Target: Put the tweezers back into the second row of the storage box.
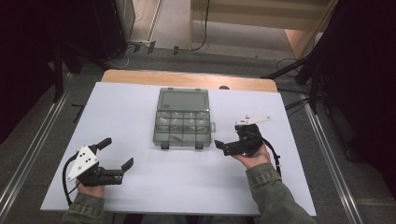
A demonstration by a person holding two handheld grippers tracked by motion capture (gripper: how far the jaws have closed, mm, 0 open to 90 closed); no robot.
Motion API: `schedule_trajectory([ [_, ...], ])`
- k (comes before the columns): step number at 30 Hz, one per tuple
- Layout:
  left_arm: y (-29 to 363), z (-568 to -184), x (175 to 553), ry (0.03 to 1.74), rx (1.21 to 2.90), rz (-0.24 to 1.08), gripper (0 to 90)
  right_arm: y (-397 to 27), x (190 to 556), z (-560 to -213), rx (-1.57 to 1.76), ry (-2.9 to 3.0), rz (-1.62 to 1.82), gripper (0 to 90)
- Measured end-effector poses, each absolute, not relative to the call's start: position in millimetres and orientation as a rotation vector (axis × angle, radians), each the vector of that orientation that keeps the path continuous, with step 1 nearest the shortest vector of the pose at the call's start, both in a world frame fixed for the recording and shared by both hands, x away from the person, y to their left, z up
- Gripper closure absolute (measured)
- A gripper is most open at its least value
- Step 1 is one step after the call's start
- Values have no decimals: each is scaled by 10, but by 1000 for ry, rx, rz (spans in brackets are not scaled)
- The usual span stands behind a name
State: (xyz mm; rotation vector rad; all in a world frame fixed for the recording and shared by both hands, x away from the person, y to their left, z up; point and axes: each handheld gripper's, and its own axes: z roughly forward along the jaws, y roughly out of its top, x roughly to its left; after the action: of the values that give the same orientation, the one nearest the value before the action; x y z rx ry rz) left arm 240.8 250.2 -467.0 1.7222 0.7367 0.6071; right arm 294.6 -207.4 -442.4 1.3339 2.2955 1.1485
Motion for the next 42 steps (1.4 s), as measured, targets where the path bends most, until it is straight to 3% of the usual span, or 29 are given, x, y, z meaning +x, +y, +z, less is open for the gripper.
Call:
schedule_trajectory([
  [29, 2500, -4681, 2411, 735, 1732, 602, 0, -2743, 2185, -4752, 1228, 1860, 1460, 0],
  [42, 2505, -4674, 2389, 733, 1721, 584, 0, -2908, 2051, -4807, 1213, 1684, 1552, 2],
])
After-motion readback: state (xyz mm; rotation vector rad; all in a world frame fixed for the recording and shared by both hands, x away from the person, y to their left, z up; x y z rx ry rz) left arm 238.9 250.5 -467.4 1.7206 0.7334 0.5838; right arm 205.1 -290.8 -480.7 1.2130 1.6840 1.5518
